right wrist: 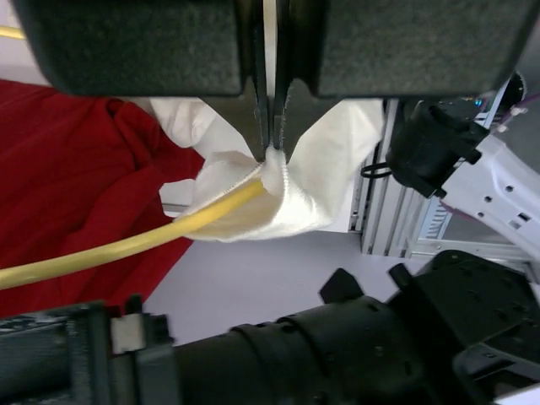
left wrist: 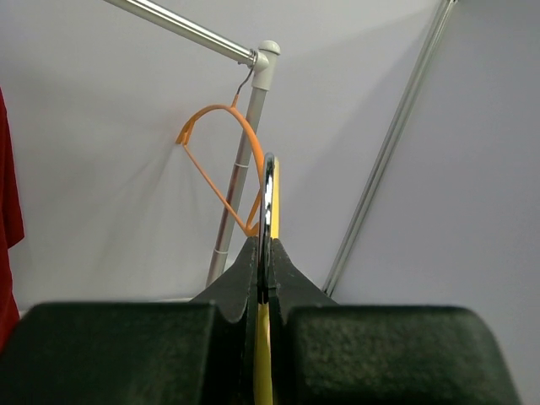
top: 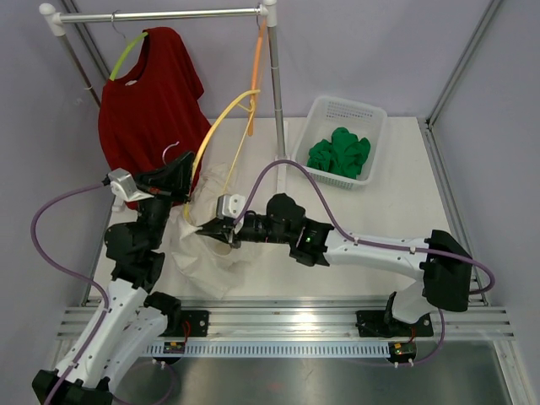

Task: Remove the t-shirt from the hanger
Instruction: Remove the tshirt from the hanger

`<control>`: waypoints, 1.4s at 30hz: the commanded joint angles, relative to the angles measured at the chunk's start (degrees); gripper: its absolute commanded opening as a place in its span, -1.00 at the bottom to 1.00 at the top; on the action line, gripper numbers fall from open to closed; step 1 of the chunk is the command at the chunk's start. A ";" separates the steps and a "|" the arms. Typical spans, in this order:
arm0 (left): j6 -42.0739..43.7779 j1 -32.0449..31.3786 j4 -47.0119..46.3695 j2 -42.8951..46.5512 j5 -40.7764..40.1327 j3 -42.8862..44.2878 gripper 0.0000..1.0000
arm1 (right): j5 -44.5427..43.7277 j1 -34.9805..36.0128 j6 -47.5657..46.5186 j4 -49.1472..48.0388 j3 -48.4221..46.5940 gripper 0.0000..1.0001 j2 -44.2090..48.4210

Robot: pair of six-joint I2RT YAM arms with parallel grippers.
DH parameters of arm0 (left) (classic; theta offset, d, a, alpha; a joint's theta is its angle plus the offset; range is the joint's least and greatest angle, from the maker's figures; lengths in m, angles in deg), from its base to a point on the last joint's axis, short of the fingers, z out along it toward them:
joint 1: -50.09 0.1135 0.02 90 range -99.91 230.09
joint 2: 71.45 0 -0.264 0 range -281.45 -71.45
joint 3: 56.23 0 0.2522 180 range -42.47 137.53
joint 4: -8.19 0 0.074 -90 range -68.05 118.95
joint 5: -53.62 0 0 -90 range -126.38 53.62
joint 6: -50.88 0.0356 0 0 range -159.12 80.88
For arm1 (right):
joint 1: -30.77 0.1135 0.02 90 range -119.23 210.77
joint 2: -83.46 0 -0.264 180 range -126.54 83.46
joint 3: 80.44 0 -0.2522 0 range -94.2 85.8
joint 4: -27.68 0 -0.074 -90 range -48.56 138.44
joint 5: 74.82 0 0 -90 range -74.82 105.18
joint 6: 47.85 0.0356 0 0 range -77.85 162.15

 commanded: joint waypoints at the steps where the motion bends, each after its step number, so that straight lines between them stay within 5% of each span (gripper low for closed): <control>1: 0.80 0.15 -8.16 -1.51 -4.74 3.58 -1.00 | 2.13 1.11 -0.78 0.08 1.62 -1.00 4.41; 9: 1.60 0.15 -0.59 2.00 -5.01 6.84 -1.00 | -0.68 1.03 0.44 1.05 14.55 -1.00 5.92; 16: -0.08 0.15 4.51 7.44 -5.18 6.85 -1.00 | 0.19 1.03 5.18 1.06 16.05 -1.00 -6.72; 28: -0.16 0.15 -7.26 6.67 -5.53 -0.61 -1.00 | 2.04 7.53 1.50 -3.17 14.92 -1.00 -5.95; 36: -4.47 0.15 -17.01 2.89 -7.90 -5.72 -1.00 | 1.51 11.13 -6.05 6.59 9.11 -0.94 -9.82; 42: -5.43 0.15 -15.01 0.60 -11.32 -2.74 -1.00 | 1.86 11.22 -7.37 9.65 7.89 -0.93 -12.18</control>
